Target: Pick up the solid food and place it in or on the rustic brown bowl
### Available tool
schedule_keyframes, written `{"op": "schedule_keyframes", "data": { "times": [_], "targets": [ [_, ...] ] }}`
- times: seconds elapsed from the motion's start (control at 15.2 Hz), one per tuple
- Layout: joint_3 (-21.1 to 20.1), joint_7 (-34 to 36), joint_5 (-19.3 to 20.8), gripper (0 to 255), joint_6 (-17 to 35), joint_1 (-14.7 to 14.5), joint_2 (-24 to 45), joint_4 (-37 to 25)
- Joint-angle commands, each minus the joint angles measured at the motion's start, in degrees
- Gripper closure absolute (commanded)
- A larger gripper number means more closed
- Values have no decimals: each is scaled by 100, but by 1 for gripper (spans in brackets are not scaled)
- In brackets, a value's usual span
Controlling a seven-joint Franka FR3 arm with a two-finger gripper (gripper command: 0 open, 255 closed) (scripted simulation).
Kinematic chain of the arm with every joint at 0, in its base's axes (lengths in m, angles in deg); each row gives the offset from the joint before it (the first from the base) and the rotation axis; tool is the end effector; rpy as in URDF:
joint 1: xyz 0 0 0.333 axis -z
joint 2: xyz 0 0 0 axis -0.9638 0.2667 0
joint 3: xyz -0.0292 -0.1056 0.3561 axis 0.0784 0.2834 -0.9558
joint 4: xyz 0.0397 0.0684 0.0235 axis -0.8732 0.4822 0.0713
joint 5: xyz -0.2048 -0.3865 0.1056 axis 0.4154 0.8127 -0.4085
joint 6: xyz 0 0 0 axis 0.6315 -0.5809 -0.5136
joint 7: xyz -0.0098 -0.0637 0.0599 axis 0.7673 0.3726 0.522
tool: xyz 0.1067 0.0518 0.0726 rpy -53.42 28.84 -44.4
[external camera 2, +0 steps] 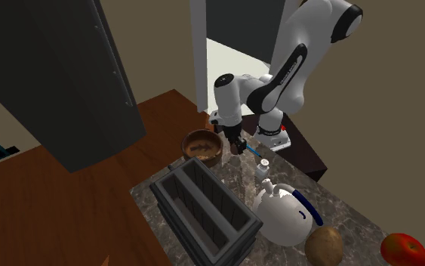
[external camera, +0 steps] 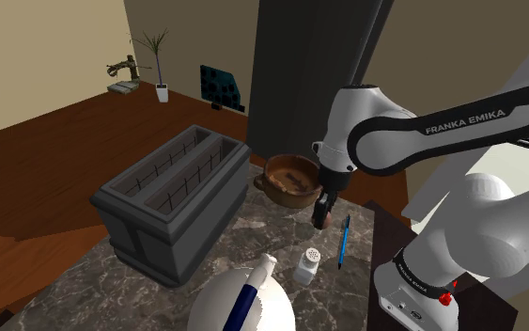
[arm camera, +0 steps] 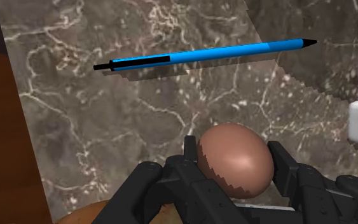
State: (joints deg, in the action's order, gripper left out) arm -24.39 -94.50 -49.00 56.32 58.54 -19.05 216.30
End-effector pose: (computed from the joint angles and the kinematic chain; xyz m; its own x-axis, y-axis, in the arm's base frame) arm 0.2680 0.1435 0.3024 0.9293 0.3405 -0.1429 0.3169 -0.9341 -0.1646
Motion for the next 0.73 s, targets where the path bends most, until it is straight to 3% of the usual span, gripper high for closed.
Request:
{"op": "schedule_keyframes", "data": {
  "times": [0.0,0.66],
  "targets": [
    [20,34,41,255,-201,15,-130,-72],
    [132,202,231,255,-1216,77,-657,-571]
  ]
}}
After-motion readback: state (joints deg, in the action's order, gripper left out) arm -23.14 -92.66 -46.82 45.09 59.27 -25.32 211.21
